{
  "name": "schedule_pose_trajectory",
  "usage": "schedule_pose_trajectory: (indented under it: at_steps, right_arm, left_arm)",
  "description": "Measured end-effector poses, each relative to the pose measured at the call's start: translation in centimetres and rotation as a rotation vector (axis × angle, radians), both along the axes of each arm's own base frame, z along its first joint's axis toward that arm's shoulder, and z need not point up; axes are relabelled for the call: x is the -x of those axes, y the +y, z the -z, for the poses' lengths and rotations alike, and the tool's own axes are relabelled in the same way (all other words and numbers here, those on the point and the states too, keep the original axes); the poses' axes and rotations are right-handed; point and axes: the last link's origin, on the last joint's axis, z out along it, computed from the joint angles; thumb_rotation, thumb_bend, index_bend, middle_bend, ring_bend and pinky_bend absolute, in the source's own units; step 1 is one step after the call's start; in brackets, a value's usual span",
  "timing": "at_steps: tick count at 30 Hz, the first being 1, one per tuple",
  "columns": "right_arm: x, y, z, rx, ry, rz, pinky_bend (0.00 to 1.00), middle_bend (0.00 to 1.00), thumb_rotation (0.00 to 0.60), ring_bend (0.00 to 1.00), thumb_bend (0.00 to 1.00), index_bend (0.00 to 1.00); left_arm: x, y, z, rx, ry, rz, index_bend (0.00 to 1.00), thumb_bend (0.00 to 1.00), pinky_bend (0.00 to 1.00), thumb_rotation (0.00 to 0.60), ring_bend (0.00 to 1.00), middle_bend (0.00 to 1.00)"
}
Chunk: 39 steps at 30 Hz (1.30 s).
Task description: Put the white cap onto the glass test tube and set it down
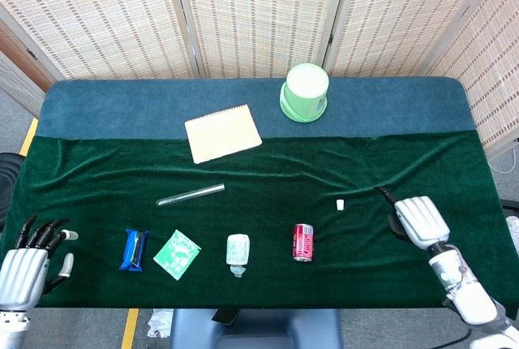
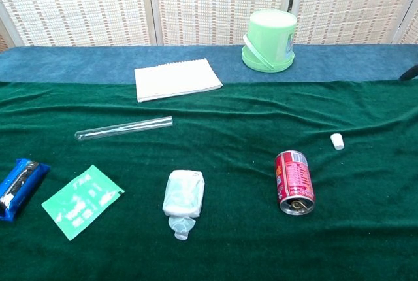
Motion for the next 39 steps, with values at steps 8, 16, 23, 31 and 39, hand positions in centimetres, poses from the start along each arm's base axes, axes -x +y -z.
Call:
schedule_pose_trajectory:
  at_steps: [8,16,23,31,39]
  right_arm:
    - [-0.1,-1.3,1.0,-0.023,0.017,0.031,0.98,0.9,0.6,1.0,0.68,0.16]
    - [0.5,-2.5,2.8,-0.099,0.031,0.093,1.0,0.93,0.6,1.0,0.74,0.2]
    - [0.1,-4.1,5.4,-0.163,0.035,0.113,1.0,0.93,0.6,1.0,0.75,0.21]
    - [-0.6,-5.5,7.4,-0.199,0.05,0.11,1.0,0.93,0.6,1.0,0.75,0.22]
    - [-0.9,-6.2,8.7,-0.222,0.064,0.113,1.0,0.93,0.6,1.0,0.75,0.22]
  left_arm:
    - [0.0,0.0,0.3,0.008,0.001,-0.003,0.4,0.53,0.01,0.6,0.21,0.25]
    - [-0.2,0.0,0.6,0.021,0.006,-0.002,0.4,0.53,0.01,0.6,0.21,0.25]
    - [-0.2,0.0,0.6,0.023,0.012,-0.008,0.39,0.53,0.01,0.6,0.21,0.25]
    - [0.0,0.0,0.8,0.028,0.012,-0.014,0.39,0.53,0.01,0.6,0.21,0.25]
    - [0.1,0.0,0.9,0.032,0.013,-0.02,0.39,0.53,0.0,0.6,0.21,0.25]
